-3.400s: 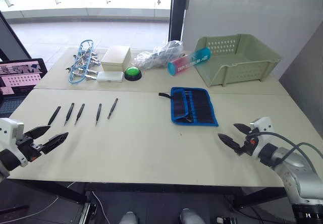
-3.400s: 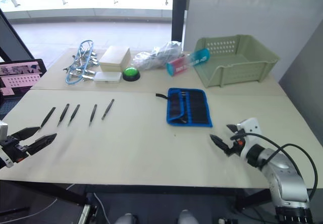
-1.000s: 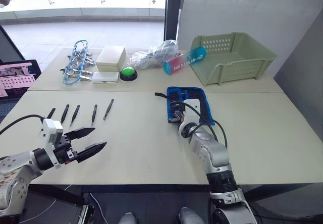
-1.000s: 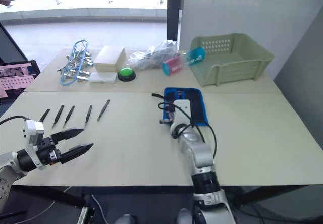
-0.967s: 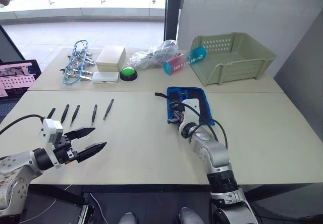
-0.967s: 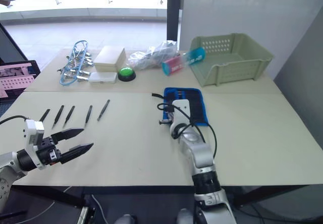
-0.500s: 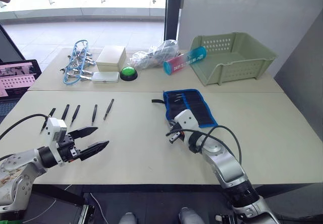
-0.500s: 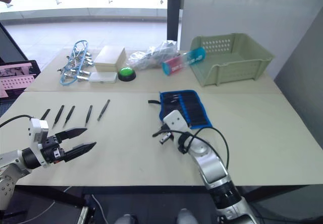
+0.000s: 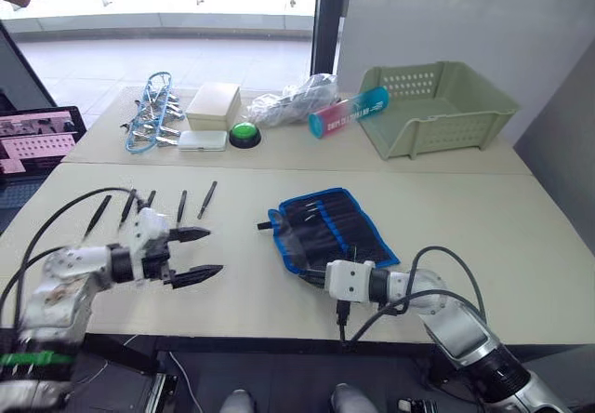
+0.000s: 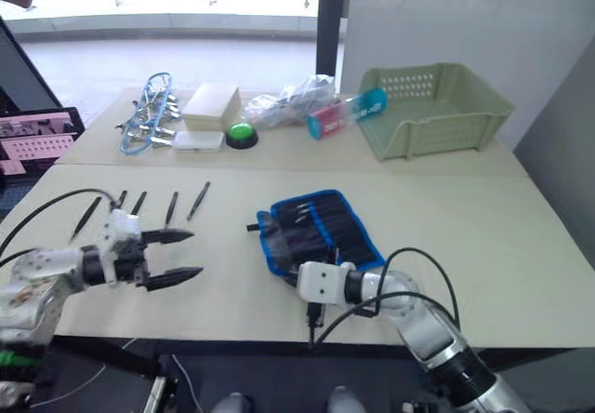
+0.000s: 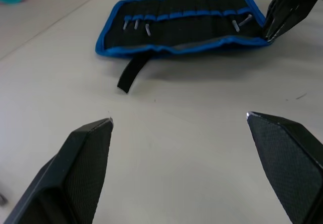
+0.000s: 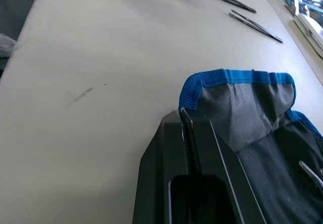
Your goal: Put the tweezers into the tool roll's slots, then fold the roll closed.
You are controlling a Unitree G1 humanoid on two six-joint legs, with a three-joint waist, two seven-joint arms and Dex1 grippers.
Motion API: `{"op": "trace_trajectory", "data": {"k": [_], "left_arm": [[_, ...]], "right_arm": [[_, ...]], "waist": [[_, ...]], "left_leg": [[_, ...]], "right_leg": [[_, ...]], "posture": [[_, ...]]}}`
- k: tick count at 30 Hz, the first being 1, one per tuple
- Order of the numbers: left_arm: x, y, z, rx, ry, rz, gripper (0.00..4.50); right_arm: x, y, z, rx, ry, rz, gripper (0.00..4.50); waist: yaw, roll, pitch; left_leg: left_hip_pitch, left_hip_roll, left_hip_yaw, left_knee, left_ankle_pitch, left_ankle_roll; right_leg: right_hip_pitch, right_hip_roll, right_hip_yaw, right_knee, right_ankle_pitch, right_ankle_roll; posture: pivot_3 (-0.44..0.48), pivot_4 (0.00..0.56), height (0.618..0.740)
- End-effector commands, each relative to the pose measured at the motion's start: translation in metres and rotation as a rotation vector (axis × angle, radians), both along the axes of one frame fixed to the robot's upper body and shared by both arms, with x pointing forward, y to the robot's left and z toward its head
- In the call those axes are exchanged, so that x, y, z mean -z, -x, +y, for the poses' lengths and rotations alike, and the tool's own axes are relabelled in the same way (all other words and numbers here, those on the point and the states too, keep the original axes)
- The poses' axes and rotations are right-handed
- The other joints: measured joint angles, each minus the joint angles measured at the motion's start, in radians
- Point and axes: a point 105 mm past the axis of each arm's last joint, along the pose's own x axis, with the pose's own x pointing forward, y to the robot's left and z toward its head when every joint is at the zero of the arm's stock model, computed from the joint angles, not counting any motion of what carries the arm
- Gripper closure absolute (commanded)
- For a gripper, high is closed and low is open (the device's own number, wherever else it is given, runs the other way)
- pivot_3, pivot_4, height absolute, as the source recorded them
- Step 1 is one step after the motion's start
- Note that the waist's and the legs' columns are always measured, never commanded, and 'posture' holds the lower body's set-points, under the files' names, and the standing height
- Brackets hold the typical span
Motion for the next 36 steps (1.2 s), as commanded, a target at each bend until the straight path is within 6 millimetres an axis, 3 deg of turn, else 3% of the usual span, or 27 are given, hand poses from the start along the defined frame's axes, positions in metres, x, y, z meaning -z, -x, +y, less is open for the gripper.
{"op": "trace_trajectory", "data": {"k": [1, 11, 14, 18, 22, 28, 32, 36], "left_arm": [[-0.002, -0.02, -0.011, 0.111, -0.116, -0.087, 0.0], [-0.017, -0.071, -0.045, 0.199, -0.347, -0.32, 0.0], [-0.018, -0.079, -0.07, 0.25, -0.404, -0.396, 0.0], [-0.016, -0.082, -0.083, 0.274, -0.428, -0.444, 0.0], [-0.015, -0.084, -0.092, 0.288, -0.428, -0.449, 1.11], [-0.01, -0.085, -0.087, 0.287, -0.476, -0.437, 3.13], [0.001, -0.075, -0.078, 0.334, -0.486, -0.407, 4.46], [0.011, -0.064, -0.079, 0.402, -0.46, -0.353, 4.49]], "right_arm": [[-0.008, 0.009, 0.008, -0.088, 0.012, -0.047, 4.49], [-0.012, 0.008, 0.007, -0.112, 0.033, -0.051, 4.49], [-0.015, 0.006, 0.008, -0.082, 0.009, -0.042, 4.49], [-0.013, 0.007, 0.009, -0.073, 0.012, -0.04, 4.49], [-0.011, 0.008, 0.009, -0.053, 0.007, -0.026, 4.5], [-0.009, 0.008, 0.003, -0.035, 0.022, -0.023, 4.5], [-0.009, 0.008, 0.001, -0.026, 0.024, -0.023, 4.5], [-0.003, 0.008, 0.0, -0.024, 0.044, 0.001, 4.5]], "waist": [[0.005, 0.0, 0.0], [-0.002, -0.001, 0.0], [0.002, -0.001, 0.001], [-0.001, -0.001, 0.001], [-0.003, -0.001, 0.001], [-0.002, -0.001, 0.001], [-0.003, -0.001, 0.001], [-0.003, -0.001, 0.001]], "left_leg": [[0.0, 0.0, 0.0, 0.001, 0.0, 0.0], [-0.001, 0.0, -0.001, 0.002, 0.0, 0.001], [-0.001, -0.001, -0.001, 0.002, 0.0, 0.001], [-0.002, -0.001, -0.001, 0.003, 0.0, 0.001], [-0.001, -0.001, -0.001, 0.003, 0.0, 0.001], [-0.001, -0.001, -0.001, 0.003, 0.0, 0.001], [-0.001, -0.001, -0.001, 0.003, 0.0, 0.001], [0.0, -0.001, -0.001, 0.003, 0.0, 0.001]], "right_leg": [[0.0, 0.0, 0.0, 0.0, 0.0, 0.0], [0.0, 0.0, -0.001, 0.001, 0.0, 0.0], [0.0, 0.0, -0.001, 0.001, 0.0, 0.0], [0.0, 0.0, -0.001, 0.001, 0.0, 0.0], [0.0, 0.0, -0.001, 0.002, 0.0, 0.0], [0.0, 0.0, -0.001, 0.002, 0.0, 0.001], [0.0, 0.0, -0.001, 0.003, 0.0, 0.001], [0.0, 0.0, -0.001, 0.004, 0.0, 0.001]], "posture": [[0.0, 0.15, 0.74], [0.0, 0.15, 0.74], [0.0, 0.15, 0.74], [0.0, 0.15, 0.74], [0.0, 0.15, 0.74], [0.0, 0.15, 0.74], [0.0, 0.15, 0.74], [0.0, 0.15, 0.74]]}}
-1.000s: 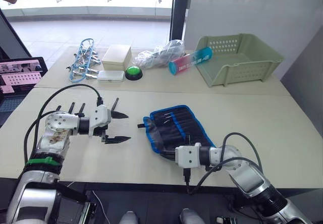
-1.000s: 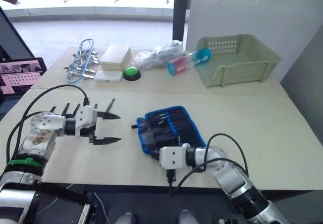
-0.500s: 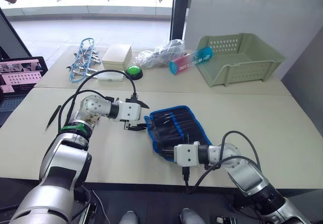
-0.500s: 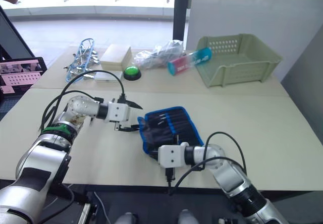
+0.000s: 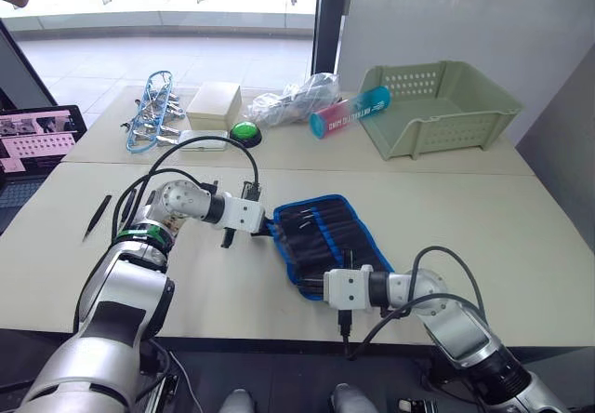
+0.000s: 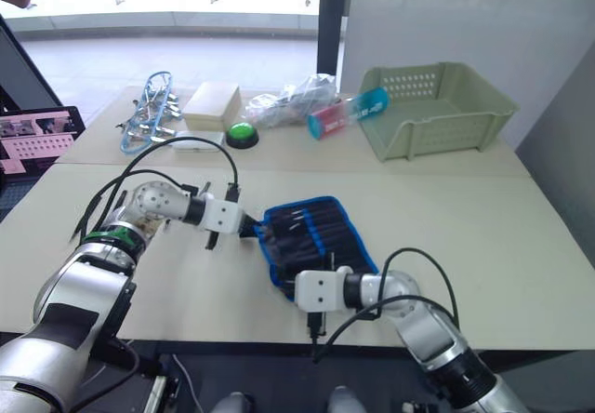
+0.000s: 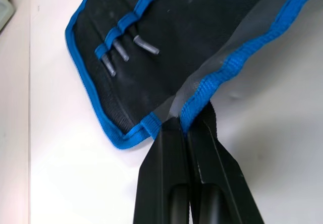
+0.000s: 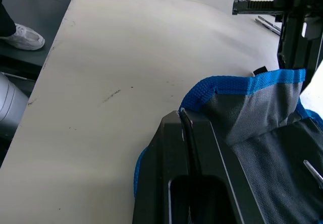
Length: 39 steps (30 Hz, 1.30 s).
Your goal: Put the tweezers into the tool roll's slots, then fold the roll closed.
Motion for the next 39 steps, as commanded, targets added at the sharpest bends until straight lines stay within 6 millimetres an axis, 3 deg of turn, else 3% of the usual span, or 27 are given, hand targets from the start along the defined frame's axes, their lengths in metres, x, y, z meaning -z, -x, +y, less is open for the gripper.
{"op": "trace_trajectory", "data": {"k": [1, 12, 19, 23, 26, 30, 33, 39], "left_arm": [[0.003, 0.008, 0.001, 0.053, -0.006, 0.015, 4.49], [0.02, 0.019, 0.01, 0.085, -0.042, 0.033, 4.49], [0.024, 0.022, 0.016, 0.079, -0.049, 0.032, 4.5], [0.027, 0.022, 0.017, 0.06, -0.035, 0.042, 4.5], [0.028, 0.022, 0.018, 0.062, -0.053, 0.036, 4.5], [0.029, 0.021, 0.019, 0.057, -0.062, 0.024, 4.5], [0.03, 0.021, 0.02, 0.055, -0.067, 0.018, 4.5], [0.029, 0.019, 0.022, 0.04, -0.067, 0.013, 4.5]], "right_arm": [[-0.008, 0.001, -0.001, 0.0, -0.001, -0.028, 4.5], [-0.006, -0.002, -0.008, 0.01, 0.088, -0.056, 4.5], [-0.009, 0.0, -0.017, 0.009, 0.105, -0.037, 2.35], [-0.025, 0.011, -0.025, 0.021, 0.05, 0.153, 1.0], [-0.05, 0.017, -0.018, 0.02, -0.112, 0.324, 1.0], [-0.076, -0.009, -0.005, 0.121, -0.368, 0.394, 1.0], [-0.064, -0.025, 0.002, 0.22, -0.403, 0.384, 1.79], [-0.02, -0.037, 0.014, 0.321, -0.401, 0.461, 3.9]], "waist": [[0.0, 0.0, 0.0], [0.001, 0.0, 0.0], [-0.001, 0.0, 0.0], [-0.002, 0.0, 0.0], [-0.004, 0.0, 0.0], [-0.005, 0.0, 0.0], [-0.001, 0.0, 0.0], [-0.004, 0.0, 0.0]], "left_leg": [[0.0, 0.0, 0.0, 0.0, 0.0, 0.0], [0.001, 0.0, 0.0, 0.001, 0.0, 0.0], [0.001, 0.0, 0.0, 0.002, 0.0, 0.0], [0.001, 0.0, 0.0, 0.003, 0.0, 0.0], [0.002, 0.0, -0.001, 0.004, 0.0, 0.0], [0.001, 0.0, -0.002, 0.009, 0.0, 0.001], [0.001, 0.0, -0.002, 0.01, 0.0, 0.001], [0.001, 0.0, -0.003, 0.01, -0.001, 0.002]], "right_leg": [[0.0, 0.0, 0.0, 0.0, 0.0, 0.0], [0.0, 0.0, 0.0, 0.003, 0.0, 0.0], [0.0, 0.0, 0.0, 0.004, 0.0, 0.0], [0.0, 0.0, 0.0, 0.004, 0.0, 0.0], [0.001, 0.0, 0.0, 0.006, 0.0, 0.0], [0.001, 0.001, 0.0, 0.01, 0.0, 0.0], [0.001, 0.001, 0.0, 0.011, 0.0, 0.0], [0.0, 0.001, -0.001, 0.011, 0.0, 0.0]], "posture": [[0.0, 0.15, 0.74], [0.0, 0.15, 0.74], [0.0, 0.15, 0.74], [0.0, 0.15, 0.74], [0.0, 0.15, 0.74], [0.0, 0.15, 0.74], [0.0, 0.15, 0.74], [0.0, 0.15, 0.74]]}}
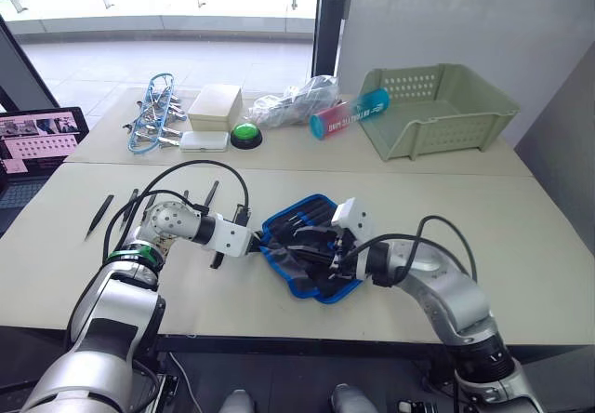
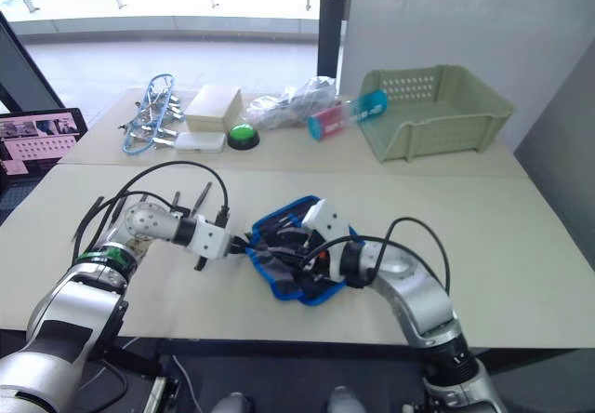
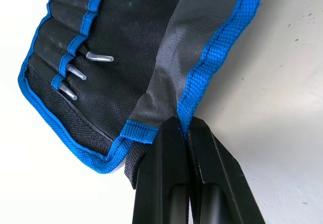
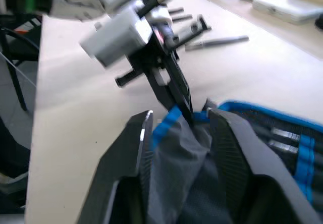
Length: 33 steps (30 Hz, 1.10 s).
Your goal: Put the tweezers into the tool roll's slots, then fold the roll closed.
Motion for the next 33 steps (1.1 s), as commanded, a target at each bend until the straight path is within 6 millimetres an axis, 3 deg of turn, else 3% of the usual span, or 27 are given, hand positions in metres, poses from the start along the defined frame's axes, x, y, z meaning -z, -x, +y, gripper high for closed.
{"op": "trace_trajectory", "data": {"k": [1, 2, 11, 14, 18, 24, 27, 31, 33], "left_arm": [[0.004, 0.001, 0.007, -0.013, -0.033, 0.008, 4.5], [0.004, 0.001, 0.008, -0.013, -0.033, 0.006, 4.5], [-0.001, -0.003, 0.011, -0.076, 0.029, 0.063, 4.5], [-0.004, -0.003, 0.016, -0.099, 0.049, 0.095, 3.56], [-0.007, 0.002, 0.023, -0.136, 0.109, 0.262, 2.28], [-0.046, 0.001, 0.025, -0.242, 0.38, 0.571, 2.28], [-0.071, 0.0, 0.019, -0.24, 0.553, 0.665, 3.1], [-0.066, 0.002, 0.005, -0.258, 0.604, 0.676, 4.44], [-0.06, -0.002, -0.002, -0.301, 0.625, 0.655, 4.48]], "right_arm": [[0.011, -0.003, 0.005, 0.031, 0.002, -0.009, 4.26], [0.016, -0.004, 0.005, 0.037, 0.012, -0.001, 4.43], [0.069, -0.001, -0.002, 0.121, 0.176, 0.127, 4.43], [0.073, -0.005, -0.003, 0.152, 0.192, 0.137, 4.5], [0.074, -0.007, -0.002, 0.162, 0.194, 0.134, 4.5], [0.072, -0.006, 0.002, 0.143, 0.192, 0.13, 4.5], [0.07, -0.004, 0.002, 0.136, 0.19, 0.126, 4.5], [0.068, 0.001, 0.004, 0.111, 0.193, 0.122, 4.5], [0.067, 0.004, 0.004, 0.091, 0.195, 0.117, 4.5]], "waist": [[-0.001, 0.0, 0.0], [-0.001, 0.0, 0.0], [-0.003, 0.0, 0.0], [-0.007, 0.0, 0.0], [-0.016, 0.0, 0.0], [-0.029, 0.0, 0.0], [-0.028, 0.0, 0.0], [-0.027, 0.001, -0.001], [-0.025, 0.001, -0.001]], "left_leg": [[0.0, 0.0, 0.0, 0.0, 0.0, 0.0], [0.0, 0.0, 0.0, 0.0, 0.0, 0.0], [0.001, 0.0, 0.0, 0.0, 0.0, 0.0], [0.001, 0.0, 0.0, 0.0, 0.0, 0.0], [0.001, 0.0, -0.001, 0.0, 0.0, 0.0], [0.0, 0.0, -0.005, 0.0, 0.0, 0.0], [0.0, 0.0, -0.006, 0.0, 0.0, 0.0], [0.001, 0.0, -0.007, 0.0, 0.0, 0.0], [0.001, 0.0, -0.007, 0.0, 0.0, 0.0]], "right_leg": [[0.0, 0.0, 0.0, 0.0, 0.0, 0.0], [0.0, 0.0, 0.0, 0.0, 0.0, 0.0], [0.0, 0.0, 0.0, 0.0, 0.0, 0.0], [0.001, 0.001, 0.0, 0.0, 0.0, 0.0], [0.001, 0.001, 0.0, 0.001, 0.0, 0.0], [0.001, 0.001, -0.003, 0.001, 0.0, 0.0], [0.001, 0.001, -0.004, 0.002, 0.0, 0.0], [0.002, 0.001, -0.004, 0.002, 0.0, 0.0], [0.002, 0.001, -0.005, 0.002, 0.0, 0.0]], "posture": [[0.0, 0.15, 0.74], [0.0, 0.15, 0.74], [0.0, 0.15, 0.74], [0.0, 0.15, 0.74], [0.0, 0.15, 0.74], [0.0, 0.15, 0.74], [0.0, 0.15, 0.74], [0.0, 0.15, 0.74], [0.0, 0.15, 0.74]]}}
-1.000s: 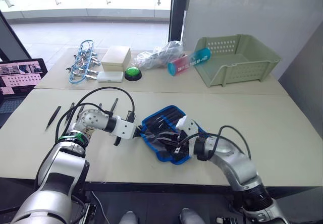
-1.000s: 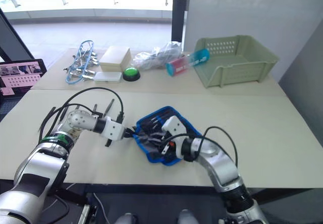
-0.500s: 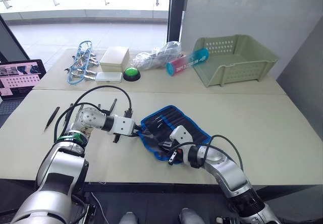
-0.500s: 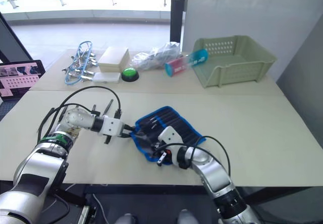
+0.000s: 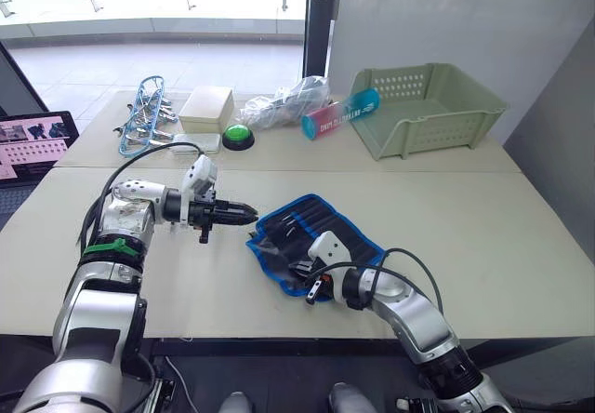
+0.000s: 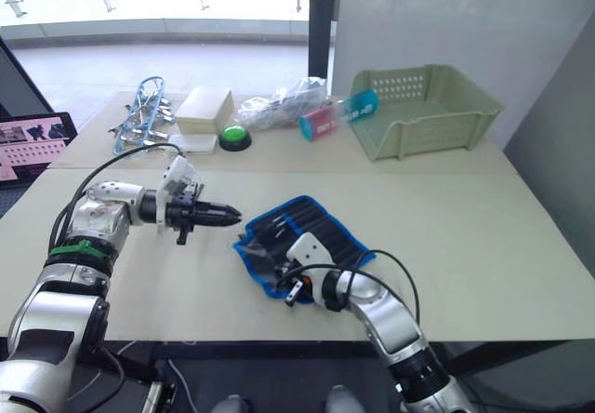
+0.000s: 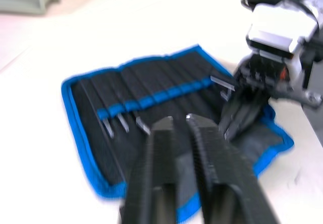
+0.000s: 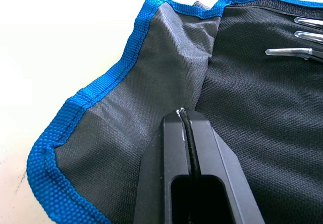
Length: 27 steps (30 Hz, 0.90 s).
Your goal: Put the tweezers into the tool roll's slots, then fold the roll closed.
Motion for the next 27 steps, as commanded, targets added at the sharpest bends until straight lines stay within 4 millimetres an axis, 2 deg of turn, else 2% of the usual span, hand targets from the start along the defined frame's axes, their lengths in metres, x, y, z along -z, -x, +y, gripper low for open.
{"op": "trace_trajectory", "data": {"k": [1, 4, 7, 9, 13, 15, 17, 21, 24, 27], "left_arm": [[0.003, -0.006, -0.013, -0.08, 0.028, -0.026, 4.48], [0.029, -0.014, -0.025, -0.184, -0.028, -0.053, 4.48], [0.046, -0.014, -0.03, -0.201, -0.065, -0.047, 4.48], [0.056, -0.011, -0.029, -0.195, -0.106, -0.041, 4.48], [0.085, -0.01, -0.014, -0.231, -0.225, -0.042, 4.48], [0.089, -0.011, -0.012, -0.243, -0.228, -0.046, 4.48], [0.092, -0.009, -0.013, -0.228, -0.23, -0.059, 4.48], [0.095, -0.006, -0.016, -0.204, -0.231, -0.077, 4.48], [0.096, -0.007, -0.017, -0.204, -0.228, -0.106, 4.48], [0.097, -0.008, -0.017, -0.204, -0.243, -0.165, 4.48]], "right_arm": [[0.019, 0.009, -0.005, -0.011, 0.064, 0.07, 4.5], [0.013, 0.01, -0.005, -0.024, 0.06, 0.058, 4.5], [0.012, 0.01, -0.004, -0.028, 0.061, 0.057, 4.5], [0.01, 0.011, -0.004, -0.034, 0.063, 0.056, 4.5], [0.003, 0.013, -0.004, -0.047, 0.057, 0.049, 4.5], [-0.007, 0.012, -0.002, -0.052, 0.02, 0.045, 4.5], [-0.026, 0.009, 0.004, -0.058, -0.066, 0.032, 4.5], [-0.05, -0.005, 0.009, -0.025, -0.165, 0.008, 4.5], [-0.056, -0.018, 0.018, -0.007, -0.151, -0.029, 4.5], [-0.047, -0.026, 0.028, -0.006, -0.09, -0.041, 4.5]], "waist": [[0.002, 0.0, 0.0], [0.006, 0.0, 0.0], [0.005, 0.0, 0.0], [0.004, 0.0, 0.0], [0.005, 0.0, 0.0], [0.005, 0.0, 0.0], [0.004, 0.0, 0.0], [0.003, 0.0, 0.0], [0.004, 0.0, 0.0], [0.005, 0.001, -0.001]], "left_leg": [[-0.001, 0.0, 0.0, 0.0, 0.0, 0.0], [-0.001, 0.0, -0.001, 0.0, 0.0, 0.0], [-0.001, -0.001, -0.002, 0.0, 0.0, 0.0], [-0.001, -0.001, -0.002, 0.0, 0.0, 0.0], [-0.001, -0.001, -0.002, 0.0, 0.0, 0.0], [-0.001, -0.001, -0.002, 0.0, 0.0, 0.0], [0.0, -0.001, -0.002, 0.0, 0.0, 0.0], [0.0, -0.001, -0.002, 0.0, 0.0, 0.0], [0.0, -0.001, -0.002, 0.0, 0.0, 0.0], [0.0, -0.001, -0.002, 0.0, 0.0, 0.0]], "right_leg": [[0.0, 0.0, 0.0, 0.0, 0.0, 0.0], [0.0, 0.0, -0.001, 0.0, 0.0, 0.0], [0.0, 0.0, -0.001, -0.001, 0.0, 0.0], [0.0, 0.0, -0.001, -0.001, 0.0, 0.0], [0.0, 0.0, -0.001, -0.001, 0.0, 0.0], [0.001, 0.0, -0.001, -0.001, 0.0, 0.0], [0.001, 0.0, -0.001, -0.001, 0.0, 0.0], [0.001, 0.0, -0.001, -0.001, 0.0, 0.0], [0.001, 0.0, -0.001, -0.001, 0.0, 0.0], [0.001, -0.001, -0.002, -0.001, 0.0, 0.0]], "posture": [[0.0, 0.15, 0.74], [0.0, 0.15, 0.74], [0.0, 0.15, 0.74], [0.0, 0.15, 0.74], [0.0, 0.15, 0.74], [0.0, 0.15, 0.74], [0.0, 0.15, 0.74], [0.0, 0.15, 0.74], [0.0, 0.15, 0.74], [0.0, 0.15, 0.74]]}}
